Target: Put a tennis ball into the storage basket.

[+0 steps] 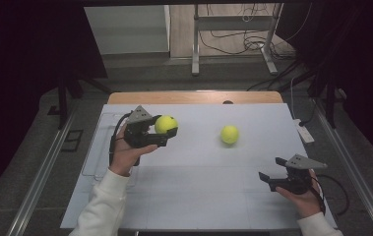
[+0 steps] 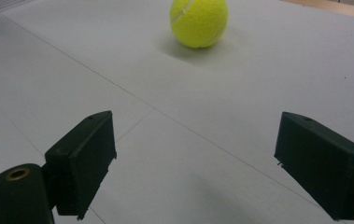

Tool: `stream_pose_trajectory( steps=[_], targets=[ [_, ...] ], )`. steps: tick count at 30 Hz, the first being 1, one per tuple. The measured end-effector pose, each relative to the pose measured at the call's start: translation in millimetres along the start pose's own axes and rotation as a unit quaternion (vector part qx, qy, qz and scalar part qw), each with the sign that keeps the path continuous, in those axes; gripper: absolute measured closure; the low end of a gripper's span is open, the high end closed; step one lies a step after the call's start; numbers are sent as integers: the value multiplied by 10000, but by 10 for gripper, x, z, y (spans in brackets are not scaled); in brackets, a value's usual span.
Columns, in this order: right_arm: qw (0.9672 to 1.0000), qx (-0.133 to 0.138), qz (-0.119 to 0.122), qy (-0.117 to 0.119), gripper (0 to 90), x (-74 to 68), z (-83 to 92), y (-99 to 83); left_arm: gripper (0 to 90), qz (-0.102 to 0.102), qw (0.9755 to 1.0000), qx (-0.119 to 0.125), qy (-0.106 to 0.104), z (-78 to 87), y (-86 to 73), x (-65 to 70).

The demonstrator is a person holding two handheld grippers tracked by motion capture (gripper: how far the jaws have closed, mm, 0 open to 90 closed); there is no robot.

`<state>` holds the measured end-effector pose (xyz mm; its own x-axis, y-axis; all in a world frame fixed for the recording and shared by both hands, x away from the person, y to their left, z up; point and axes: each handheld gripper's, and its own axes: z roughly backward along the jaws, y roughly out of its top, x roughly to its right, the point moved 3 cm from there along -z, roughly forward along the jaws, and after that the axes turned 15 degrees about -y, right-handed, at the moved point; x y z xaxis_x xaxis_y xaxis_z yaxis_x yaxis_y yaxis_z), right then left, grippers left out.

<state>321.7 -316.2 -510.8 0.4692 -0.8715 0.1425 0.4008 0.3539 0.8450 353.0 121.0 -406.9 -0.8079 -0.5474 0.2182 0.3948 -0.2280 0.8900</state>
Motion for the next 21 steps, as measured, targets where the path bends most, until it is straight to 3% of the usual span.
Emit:
stream_pose_trajectory(
  steps=[21],
  targets=[
    [10000, 5, -8, -11, 128, 7, 4, 2, 270, 143, 9990, 235, 351, 236, -8, -163]
  ],
)
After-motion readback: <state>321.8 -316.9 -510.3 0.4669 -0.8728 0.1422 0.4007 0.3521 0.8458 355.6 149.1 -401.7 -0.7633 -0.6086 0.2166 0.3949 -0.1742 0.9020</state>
